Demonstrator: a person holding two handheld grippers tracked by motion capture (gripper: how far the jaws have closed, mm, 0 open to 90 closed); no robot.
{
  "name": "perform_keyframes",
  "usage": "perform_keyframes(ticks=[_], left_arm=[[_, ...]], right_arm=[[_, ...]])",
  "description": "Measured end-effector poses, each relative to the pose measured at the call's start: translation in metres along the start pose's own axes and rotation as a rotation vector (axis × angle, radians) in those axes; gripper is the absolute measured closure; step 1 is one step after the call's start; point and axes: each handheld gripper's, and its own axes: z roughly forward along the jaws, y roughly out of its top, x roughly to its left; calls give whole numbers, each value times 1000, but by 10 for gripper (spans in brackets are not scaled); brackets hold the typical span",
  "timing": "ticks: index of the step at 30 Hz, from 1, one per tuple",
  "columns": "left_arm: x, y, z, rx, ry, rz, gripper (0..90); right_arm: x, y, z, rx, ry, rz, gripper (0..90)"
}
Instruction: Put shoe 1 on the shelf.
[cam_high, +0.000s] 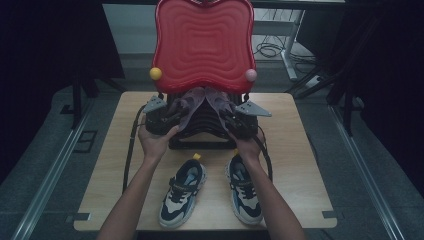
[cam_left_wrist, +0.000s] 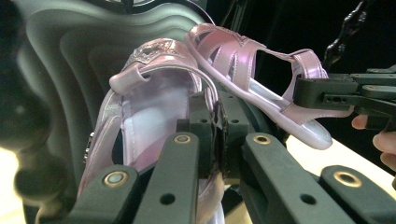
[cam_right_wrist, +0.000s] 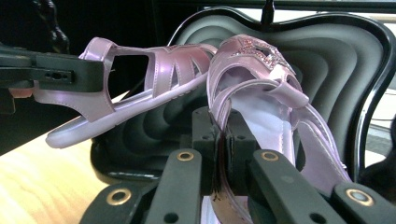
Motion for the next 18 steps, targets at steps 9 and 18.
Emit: perform_keyframes(ticks=[9, 18], left_arm=[[4, 1, 11, -21, 36, 6, 866], [7, -4, 22, -34, 54, 12, 865]], right_arm=[[-2, 2, 17, -7, -35, 4, 849], [-1, 0, 33, -4, -59, -16, 848]])
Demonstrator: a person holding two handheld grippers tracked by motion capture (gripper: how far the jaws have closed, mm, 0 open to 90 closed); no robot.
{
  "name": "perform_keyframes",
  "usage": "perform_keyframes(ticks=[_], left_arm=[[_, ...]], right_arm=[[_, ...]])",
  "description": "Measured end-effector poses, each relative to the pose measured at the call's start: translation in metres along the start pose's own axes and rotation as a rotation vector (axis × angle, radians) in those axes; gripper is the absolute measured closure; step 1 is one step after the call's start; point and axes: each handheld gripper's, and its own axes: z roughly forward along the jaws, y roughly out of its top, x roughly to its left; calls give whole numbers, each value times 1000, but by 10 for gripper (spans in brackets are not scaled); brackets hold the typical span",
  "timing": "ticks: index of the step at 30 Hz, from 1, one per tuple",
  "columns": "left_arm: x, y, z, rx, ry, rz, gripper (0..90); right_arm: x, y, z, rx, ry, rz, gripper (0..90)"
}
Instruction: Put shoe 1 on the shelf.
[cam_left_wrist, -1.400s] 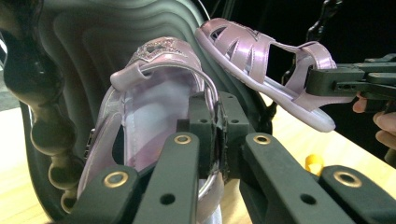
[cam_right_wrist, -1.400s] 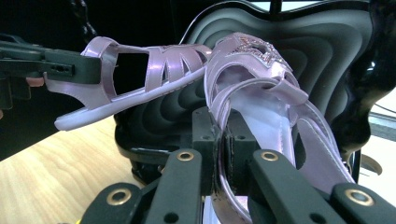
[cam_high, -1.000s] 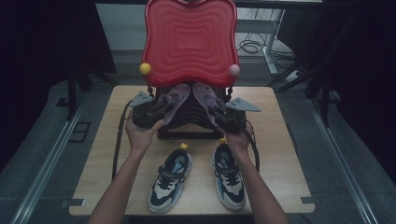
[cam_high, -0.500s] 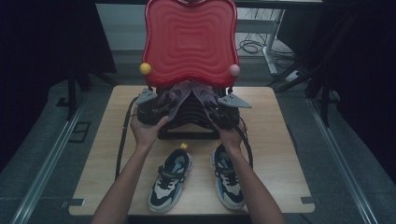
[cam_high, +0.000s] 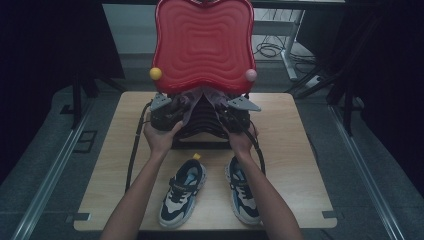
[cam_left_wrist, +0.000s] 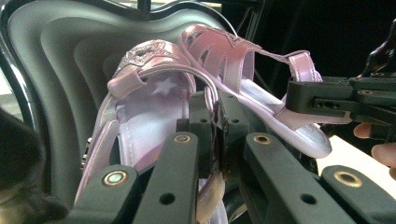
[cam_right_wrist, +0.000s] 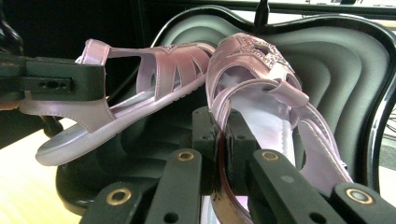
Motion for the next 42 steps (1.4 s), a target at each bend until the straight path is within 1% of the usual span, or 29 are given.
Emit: perform_keyframes(ticks=[4, 6, 7, 11, 13, 15, 17, 19, 21, 24, 25, 26, 27, 29, 30, 31, 32, 34, 35, 36, 37, 39, 42], left_arm=[[-3, -3, 3, 5, -2, 24, 862], [-4, -6, 4, 16, 0, 48, 860], [-4, -7, 4, 18, -1, 49, 857], [-5, -18, 8, 37, -13, 63, 838], [-6, -24, 9, 54, -17, 73, 819], [-6, -27, 10, 63, -10, 92, 800], [-6, -28, 9, 64, -16, 92, 779], [-5, -28, 9, 71, -22, 91, 734], [-5, -28, 8, 75, -27, 89, 709], [-4, -28, 5, 76, -32, 75, 675], [-4, -28, 4, 74, -32, 76, 666], [-4, -27, 2, 69, -28, 77, 665], [-3, -27, 1, 66, -22, 77, 673], [-1, -26, -1, 67, -19, 75, 738], [-1, -26, -1, 67, -30, 71, 767], [-1, -27, 0, 65, -37, 76, 807], [-2, -27, 0, 63, -34, 88, 840], [-3, -27, 0, 60, -22, 115, 857], [-4, -27, 0, 59, -18, 124, 860], [-4, -27, 0, 58, -14, 132, 863], [-4, -27, 0, 58, -7, 142, 865], [-5, -28, 0, 56, 5, 165, 866], [-6, -28, 1, 53, 15, 188, 865]], right_arm=[[-1, -4, 4, 6, -10, -20, 844], [-1, -7, 4, 19, -11, -25, 837], [-1, -10, 5, 38, -10, -35, 827], [-3, -19, 10, 110, 12, -41, 818], [-2, -21, 10, 116, 22, -46, 814], [-2, -20, 10, 131, 22, -64, 803], [-2, -20, 11, 154, 27, -64, 785], [-4, -20, 10, 157, 35, -59, 750], [-4, -20, 9, 158, 34, -58, 726], [-4, -19, 6, 153, 47, -50, 720], [-4, -18, 5, 150, 53, -51, 720], [-3, -17, 4, 148, 49, -52, 721], [-4, -16, 2, 144, 54, -48, 726], [-5, -15, -1, 145, 50, -52, 749], [-6, -15, -1, 146, 52, -48, 769], [-7, -15, -2, 149, 64, -43, 789], [-8, -16, -2, 150, 61, -44, 804], [-9, -17, -2, 148, 65, -31, 825], [-10, -17, -2, 149, 80, -31, 831], [-10, -17, -3, 152, 85, -36, 836], [-9, -17, -2, 147, 65, -36, 839], [-9, -17, -3, 149, 67, -37, 844], [-9, -17, -2, 151, 69, -37, 847]])
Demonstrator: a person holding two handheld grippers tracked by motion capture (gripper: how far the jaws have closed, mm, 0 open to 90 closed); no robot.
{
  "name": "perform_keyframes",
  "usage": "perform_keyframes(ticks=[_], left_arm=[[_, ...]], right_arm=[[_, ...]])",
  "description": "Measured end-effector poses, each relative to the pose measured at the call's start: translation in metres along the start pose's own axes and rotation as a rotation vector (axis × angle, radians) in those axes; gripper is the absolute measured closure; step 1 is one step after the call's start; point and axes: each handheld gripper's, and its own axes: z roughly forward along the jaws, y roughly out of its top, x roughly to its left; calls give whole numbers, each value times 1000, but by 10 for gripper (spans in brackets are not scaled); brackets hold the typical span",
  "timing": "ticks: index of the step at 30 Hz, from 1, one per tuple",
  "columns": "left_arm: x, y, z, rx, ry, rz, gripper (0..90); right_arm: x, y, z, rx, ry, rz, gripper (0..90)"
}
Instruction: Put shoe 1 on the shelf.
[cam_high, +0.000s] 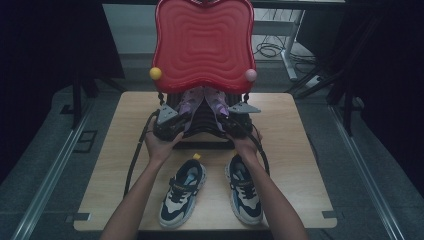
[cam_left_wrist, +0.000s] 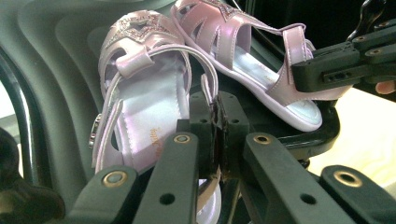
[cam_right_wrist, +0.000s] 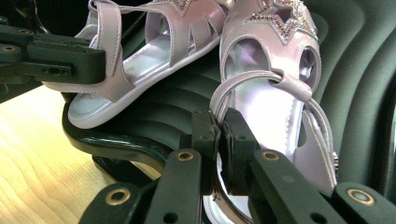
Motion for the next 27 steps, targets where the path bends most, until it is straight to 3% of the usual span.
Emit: perform_keyframes(ticks=[6, 9, 13, 22, 27], left_arm=[[1, -1, -1, 5, -3, -13, 836], [1, -1, -3, 14, -11, -42, 731], [3, -1, -11, 2, -51, -94, 635], [2, -3, -37, 1, -99, -154, 566], [1, -9, -56, 6, -103, -175, 552]], right_arm=[[0, 0, 0, 4, 0, 0, 837], [1, 0, -2, 5, 4, -3, 812], [2, 0, -9, 3, 16, -11, 763], [8, 0, -36, -19, 52, -20, 704], [7, -6, -55, -33, 101, -2, 686]])
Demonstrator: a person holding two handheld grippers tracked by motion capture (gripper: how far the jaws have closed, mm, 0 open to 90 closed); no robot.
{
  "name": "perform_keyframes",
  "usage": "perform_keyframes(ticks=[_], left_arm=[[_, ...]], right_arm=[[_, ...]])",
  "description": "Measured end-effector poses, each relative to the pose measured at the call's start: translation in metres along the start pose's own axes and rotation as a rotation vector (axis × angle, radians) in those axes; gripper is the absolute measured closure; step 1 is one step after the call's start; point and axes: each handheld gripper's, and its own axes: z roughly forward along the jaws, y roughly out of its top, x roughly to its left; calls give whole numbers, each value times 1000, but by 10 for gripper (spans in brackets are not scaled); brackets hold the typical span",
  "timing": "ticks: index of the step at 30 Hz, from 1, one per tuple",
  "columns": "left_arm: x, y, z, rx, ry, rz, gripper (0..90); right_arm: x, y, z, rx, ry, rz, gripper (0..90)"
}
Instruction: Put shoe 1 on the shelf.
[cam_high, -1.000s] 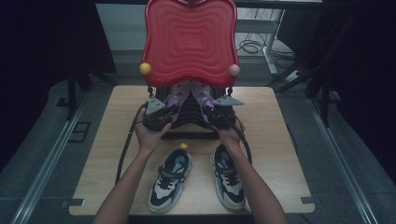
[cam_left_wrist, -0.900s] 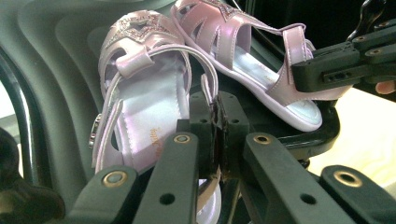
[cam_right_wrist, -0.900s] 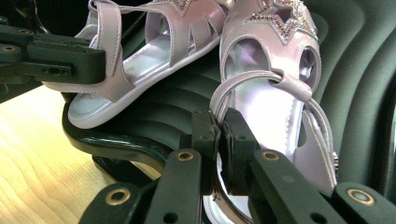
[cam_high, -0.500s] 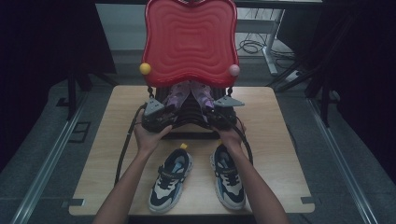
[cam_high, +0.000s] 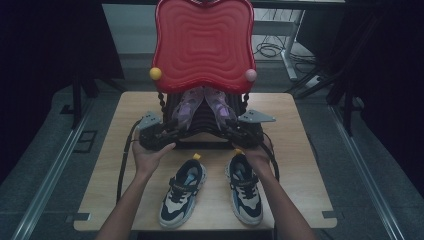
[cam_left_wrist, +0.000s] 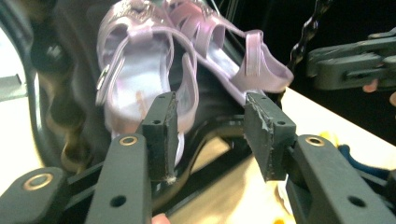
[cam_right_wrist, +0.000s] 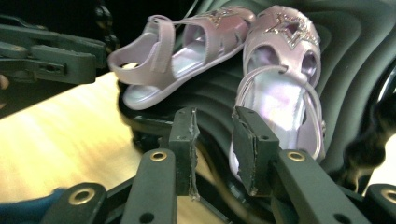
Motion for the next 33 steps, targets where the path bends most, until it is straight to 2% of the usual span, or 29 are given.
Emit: perform_keyframes(ticks=[5, 8, 15, 20, 28, 31, 33], left_arm=[[-2, -9, -17, -4, -8, -21, 545], [-5, -14, -24, -6, -18, -27, 543], [-14, -24, -39, 12, -43, -11, 541], [-17, -32, -50, 25, -51, -15, 539], [-19, -46, -62, 57, -70, -12, 543], [-19, -55, -65, 64, -78, -30, 544], [-19, -60, -64, 74, -80, -43, 548]], right_arm=[[-4, -12, -18, -11, 31, 26, 663], [-6, -21, -27, -17, 32, 34, 656], [-12, -44, -46, -10, 39, 42, 640], [-16, -58, -60, -20, 51, 55, 628], [-18, -74, -78, -23, 81, 33, 606], [-18, -77, -81, -8, 85, 21, 593], [-19, -81, -84, -8, 88, 32, 589]])
